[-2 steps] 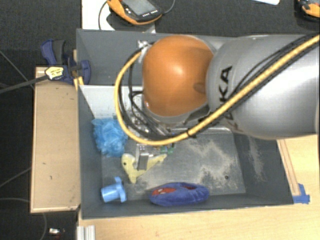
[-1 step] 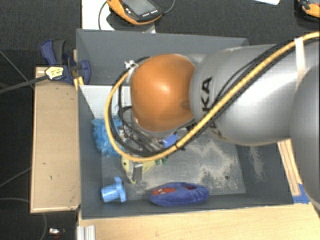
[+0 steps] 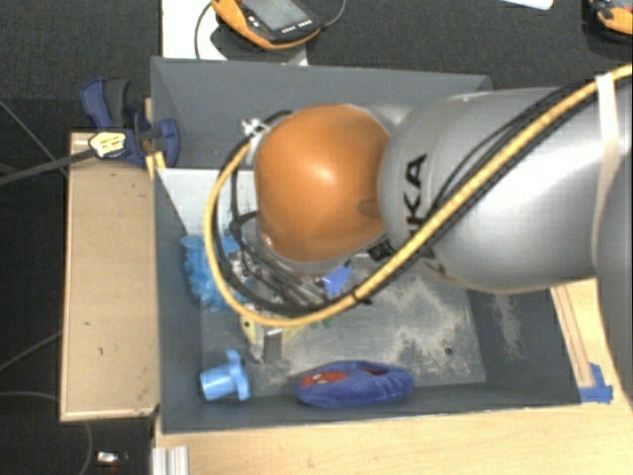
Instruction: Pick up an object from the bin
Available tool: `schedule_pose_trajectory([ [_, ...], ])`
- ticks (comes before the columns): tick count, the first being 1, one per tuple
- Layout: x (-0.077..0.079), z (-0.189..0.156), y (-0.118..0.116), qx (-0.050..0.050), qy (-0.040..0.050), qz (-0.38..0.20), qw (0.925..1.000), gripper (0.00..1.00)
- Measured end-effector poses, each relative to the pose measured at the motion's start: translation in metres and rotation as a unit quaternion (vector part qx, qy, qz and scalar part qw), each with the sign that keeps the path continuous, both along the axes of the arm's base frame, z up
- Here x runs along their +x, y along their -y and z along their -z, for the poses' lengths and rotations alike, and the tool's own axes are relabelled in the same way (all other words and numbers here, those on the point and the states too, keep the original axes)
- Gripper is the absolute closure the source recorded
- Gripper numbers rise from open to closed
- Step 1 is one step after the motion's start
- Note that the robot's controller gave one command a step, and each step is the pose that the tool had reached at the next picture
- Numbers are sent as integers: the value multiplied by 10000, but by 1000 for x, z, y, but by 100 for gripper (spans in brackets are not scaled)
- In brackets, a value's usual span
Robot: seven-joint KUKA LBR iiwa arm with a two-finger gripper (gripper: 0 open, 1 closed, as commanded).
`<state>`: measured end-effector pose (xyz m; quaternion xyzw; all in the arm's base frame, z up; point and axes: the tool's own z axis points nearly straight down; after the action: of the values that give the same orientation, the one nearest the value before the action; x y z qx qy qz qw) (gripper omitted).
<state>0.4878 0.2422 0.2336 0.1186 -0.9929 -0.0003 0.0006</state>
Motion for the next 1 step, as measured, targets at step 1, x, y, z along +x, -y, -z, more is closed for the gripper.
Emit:
schedule_pose_trajectory([
  [1, 1, -43, -1, 15, 35, 750, 9972, 0],
])
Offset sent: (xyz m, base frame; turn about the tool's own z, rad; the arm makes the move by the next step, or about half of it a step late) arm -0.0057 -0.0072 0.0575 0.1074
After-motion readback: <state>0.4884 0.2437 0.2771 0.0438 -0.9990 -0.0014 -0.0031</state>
